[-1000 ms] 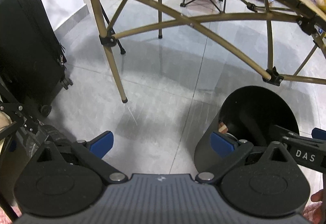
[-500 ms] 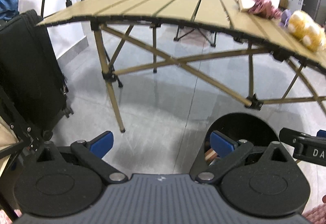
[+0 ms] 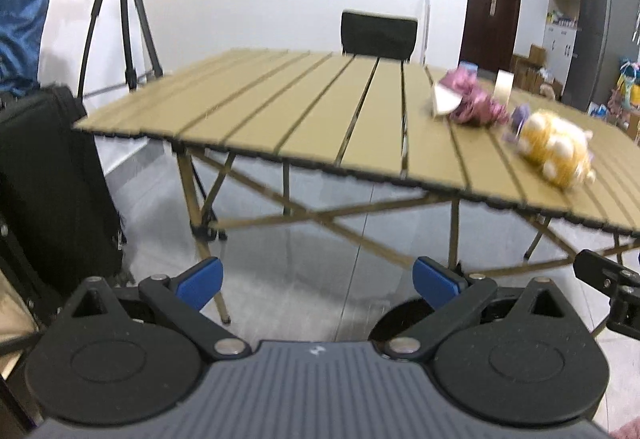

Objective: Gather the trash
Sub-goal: 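Raise both grippers back toward the items on the table, then grasp the yellow-and-white plush toy with the right gripper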

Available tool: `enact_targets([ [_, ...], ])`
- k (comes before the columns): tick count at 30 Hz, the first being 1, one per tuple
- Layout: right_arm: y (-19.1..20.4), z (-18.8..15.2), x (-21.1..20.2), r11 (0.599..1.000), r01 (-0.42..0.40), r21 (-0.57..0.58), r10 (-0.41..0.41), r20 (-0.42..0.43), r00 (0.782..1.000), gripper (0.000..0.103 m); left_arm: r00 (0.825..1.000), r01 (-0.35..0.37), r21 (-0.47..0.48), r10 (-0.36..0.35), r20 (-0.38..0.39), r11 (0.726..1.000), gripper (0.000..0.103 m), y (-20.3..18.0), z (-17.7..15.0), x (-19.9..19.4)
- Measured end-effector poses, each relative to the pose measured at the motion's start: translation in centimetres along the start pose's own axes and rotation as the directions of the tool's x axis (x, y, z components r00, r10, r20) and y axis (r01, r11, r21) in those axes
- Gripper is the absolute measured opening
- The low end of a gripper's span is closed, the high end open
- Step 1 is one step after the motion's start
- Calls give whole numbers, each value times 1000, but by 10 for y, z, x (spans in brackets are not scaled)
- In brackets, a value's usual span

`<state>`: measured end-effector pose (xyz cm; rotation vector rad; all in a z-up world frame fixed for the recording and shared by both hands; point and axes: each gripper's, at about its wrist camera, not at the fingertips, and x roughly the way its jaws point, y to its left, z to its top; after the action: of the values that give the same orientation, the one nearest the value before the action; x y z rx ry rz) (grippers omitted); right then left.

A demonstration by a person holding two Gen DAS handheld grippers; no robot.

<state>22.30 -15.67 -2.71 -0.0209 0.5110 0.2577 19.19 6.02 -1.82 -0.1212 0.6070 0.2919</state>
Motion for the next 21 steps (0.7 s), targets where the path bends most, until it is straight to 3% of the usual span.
enact_targets([
  [7, -14, 17, -11, 999, -1, -37, 7, 159, 987, 103, 996, 21, 3, -21, 84, 1000, 103, -17, 31, -4],
  [13, -27, 32, 0, 999, 7, -41, 1, 198, 980, 103, 991, 30, -13, -28, 129, 999, 103, -24, 51, 3],
  [21, -46, 47, 26, 1000, -5, -4, 6, 207, 978, 103, 992, 26, -18, -24, 123, 999, 103, -30, 67, 28],
])
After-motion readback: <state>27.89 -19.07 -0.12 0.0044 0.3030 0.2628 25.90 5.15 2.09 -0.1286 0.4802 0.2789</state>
